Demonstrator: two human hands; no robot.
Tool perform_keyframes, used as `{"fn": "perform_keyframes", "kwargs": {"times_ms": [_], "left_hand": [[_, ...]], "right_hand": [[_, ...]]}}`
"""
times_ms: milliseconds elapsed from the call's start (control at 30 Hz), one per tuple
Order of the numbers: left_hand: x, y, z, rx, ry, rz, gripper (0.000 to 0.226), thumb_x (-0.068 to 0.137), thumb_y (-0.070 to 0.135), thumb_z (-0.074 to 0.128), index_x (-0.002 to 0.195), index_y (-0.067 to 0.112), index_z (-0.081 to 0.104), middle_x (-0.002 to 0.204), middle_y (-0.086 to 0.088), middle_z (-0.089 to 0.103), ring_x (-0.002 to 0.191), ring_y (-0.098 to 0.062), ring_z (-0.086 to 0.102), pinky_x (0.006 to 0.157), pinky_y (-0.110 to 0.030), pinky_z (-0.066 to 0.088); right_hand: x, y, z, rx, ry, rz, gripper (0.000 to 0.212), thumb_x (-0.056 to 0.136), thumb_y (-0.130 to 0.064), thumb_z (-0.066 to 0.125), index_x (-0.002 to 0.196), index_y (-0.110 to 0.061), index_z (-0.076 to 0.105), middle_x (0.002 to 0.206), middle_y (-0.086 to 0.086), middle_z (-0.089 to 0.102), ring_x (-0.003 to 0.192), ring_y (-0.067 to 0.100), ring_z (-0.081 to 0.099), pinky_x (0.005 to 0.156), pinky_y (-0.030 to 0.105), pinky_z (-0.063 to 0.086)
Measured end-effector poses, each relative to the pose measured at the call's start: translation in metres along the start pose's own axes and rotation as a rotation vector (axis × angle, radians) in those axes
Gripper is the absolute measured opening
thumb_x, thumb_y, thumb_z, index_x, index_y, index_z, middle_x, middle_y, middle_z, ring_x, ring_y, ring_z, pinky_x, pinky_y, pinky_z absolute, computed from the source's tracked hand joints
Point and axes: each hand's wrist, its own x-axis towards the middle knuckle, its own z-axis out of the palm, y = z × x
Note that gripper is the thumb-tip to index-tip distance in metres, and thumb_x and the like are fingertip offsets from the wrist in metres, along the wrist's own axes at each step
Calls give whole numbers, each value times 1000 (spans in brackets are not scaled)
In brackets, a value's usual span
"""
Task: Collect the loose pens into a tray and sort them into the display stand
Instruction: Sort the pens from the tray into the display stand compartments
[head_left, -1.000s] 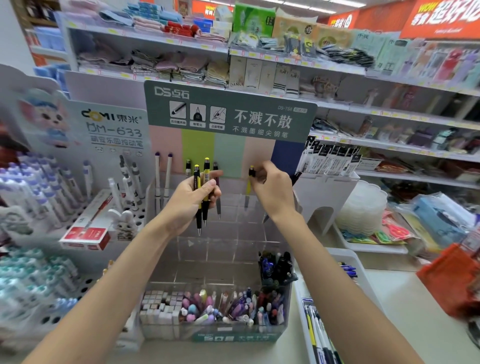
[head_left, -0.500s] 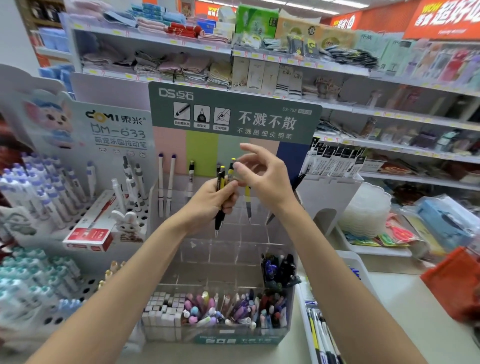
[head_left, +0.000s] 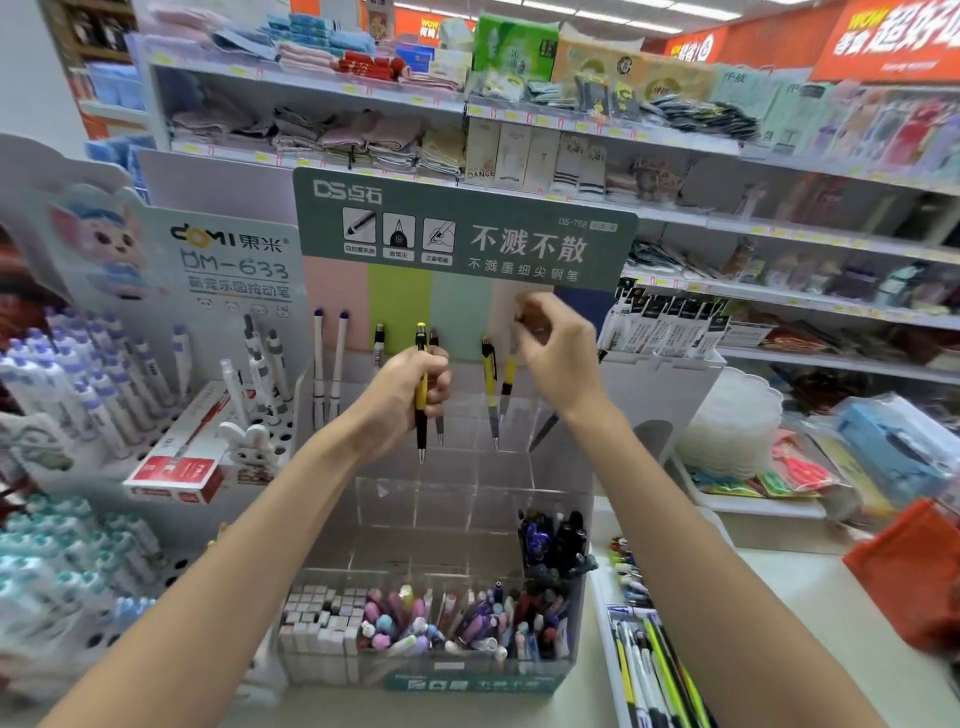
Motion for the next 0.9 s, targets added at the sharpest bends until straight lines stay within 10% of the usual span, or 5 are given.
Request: {"fn": "perform_keyframes", "kwargs": {"times_ms": [167, 433, 633, 900], "left_hand": [[-7, 1, 1, -81, 34, 11, 25, 99, 6, 21, 85, 14, 40, 73, -4, 46, 65, -15, 37, 59, -26, 30], [-8, -8, 9, 236, 216, 247, 10, 88, 2, 70, 91, 11, 67, 78, -3, 74, 77, -22, 71, 80, -38, 60], [4, -12, 33, 302, 162, 285, 14, 84, 9, 76, 97, 7, 72, 89, -10, 76, 81, -19, 72, 79, -35, 60], [2, -1, 17, 246, 291, 305, 14, 95, 6, 63, 109, 5, 63, 90, -9, 70, 71, -12, 69, 69, -24, 59]], "right_hand": [[-14, 6, 19, -1, -120, 44, 20, 84, -4, 73, 104, -4, 72, 98, 10, 68, 88, 22, 65, 85, 39, 55], [-21, 0, 2, 116, -57, 121, 27, 92, -6, 62, 117, -7, 69, 107, 2, 68, 92, 11, 63, 86, 18, 49], [-20, -27, 1, 393, -106, 176, 24, 86, -8, 73, 109, -15, 71, 88, 1, 71, 81, 11, 67, 78, 30, 57], [0, -5, -24, 193, 314, 101, 22, 87, -12, 73, 103, -10, 59, 85, -4, 66, 76, 5, 66, 73, 19, 53]]}}
